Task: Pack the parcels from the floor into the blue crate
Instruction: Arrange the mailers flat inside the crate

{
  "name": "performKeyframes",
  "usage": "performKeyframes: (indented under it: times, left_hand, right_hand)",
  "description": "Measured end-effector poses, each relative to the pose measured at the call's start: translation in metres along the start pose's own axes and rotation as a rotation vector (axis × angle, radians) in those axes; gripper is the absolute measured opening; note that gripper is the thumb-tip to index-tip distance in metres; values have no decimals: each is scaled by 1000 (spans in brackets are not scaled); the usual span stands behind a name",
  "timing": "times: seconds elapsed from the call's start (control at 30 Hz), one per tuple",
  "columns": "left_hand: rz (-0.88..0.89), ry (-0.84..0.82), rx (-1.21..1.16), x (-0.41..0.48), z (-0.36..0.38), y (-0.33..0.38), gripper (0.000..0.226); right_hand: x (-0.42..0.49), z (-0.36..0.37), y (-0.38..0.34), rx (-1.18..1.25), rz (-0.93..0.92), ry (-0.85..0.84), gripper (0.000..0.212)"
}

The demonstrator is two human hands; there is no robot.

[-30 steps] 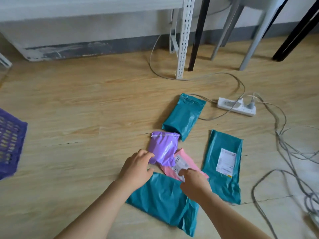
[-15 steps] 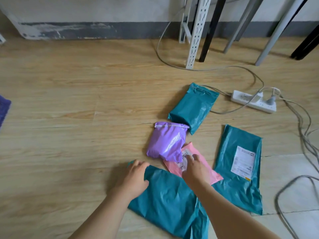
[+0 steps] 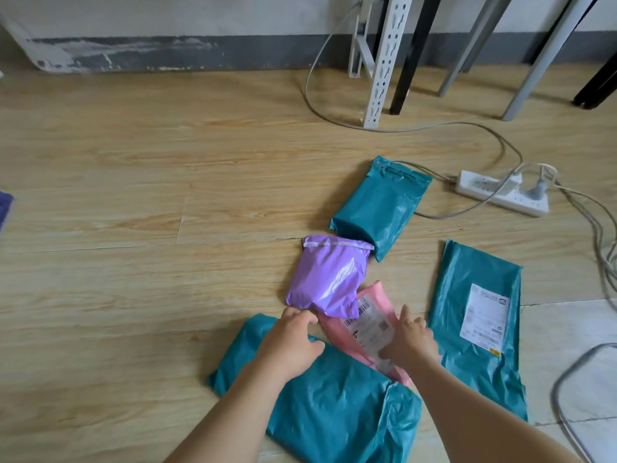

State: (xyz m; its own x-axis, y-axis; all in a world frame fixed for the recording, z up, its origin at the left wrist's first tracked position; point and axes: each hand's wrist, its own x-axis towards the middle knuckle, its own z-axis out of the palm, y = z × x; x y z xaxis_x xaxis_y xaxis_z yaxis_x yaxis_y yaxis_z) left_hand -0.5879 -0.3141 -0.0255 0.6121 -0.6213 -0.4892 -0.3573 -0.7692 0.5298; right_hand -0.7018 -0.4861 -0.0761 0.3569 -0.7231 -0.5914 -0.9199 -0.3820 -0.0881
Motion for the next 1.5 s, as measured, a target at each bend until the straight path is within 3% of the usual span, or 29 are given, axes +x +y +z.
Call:
performKeyframes:
  times: [0.07,0.17,0.3,0.4,0.47,0.53,0.7,0.77,0.8,0.87,0.93,1.07,1.2,1.37,1.43,1.5]
  left_hand:
    - [-33,-2,-76,2,1,1,41]
    - [-74,6,-201,6,2,4,40]
    - [-117,25,-274,15,2,6,42]
    - [-144,72,-353,23,-3,11,45]
    - [-173,89,-449,26,-5,13,50]
    - [-209,96,-536,27,-7,15,59]
    - [-349,-37,-744,26,-9,10,83]
    - [-341,-24,-833,28,-10,3,68]
    - [-338,18,-870,29,-11,-1,50]
    - [-361,132,-919,31,-15,-9,16]
    - [-396,252,-937,32,-20,-18,8]
    - [-459,332,-977,31,-26,-33,26]
    - [-508,325,-1034,25,-30,-44,30]
    - [-523,357,-1039,22,-36,-52,34]
    - [-527,373,-1034,21,-39,-52,31]
    - [-528,402,-1026,20,-41,-53,29]
  right_hand:
    - [-2,-5,-2,14,33,29,64]
    - [-6,-16,-2,45,48,251,39]
    - [-11,-34,2,140,108,472,32]
    - [-11,-42,8,332,113,496,34]
    - [-12,-46,6,629,108,401,34]
    - [-17,-49,-4,860,97,206,18]
    - [-29,-42,-41,961,28,-151,11]
    - [-28,-32,-57,1035,30,-258,12]
    - [-28,-28,-65,1075,35,-300,12]
    - [-27,-21,-78,1141,68,-327,8]
    - [-23,-16,-86,1222,134,-268,4]
    - [-16,-8,-93,1562,286,-316,1]
    - [-4,-1,-103,1837,336,-369,20]
    - [-5,6,-113,1746,339,-346,8]
    - [-6,7,-114,1566,287,-192,7]
    - [-7,3,-109,1306,226,41,21]
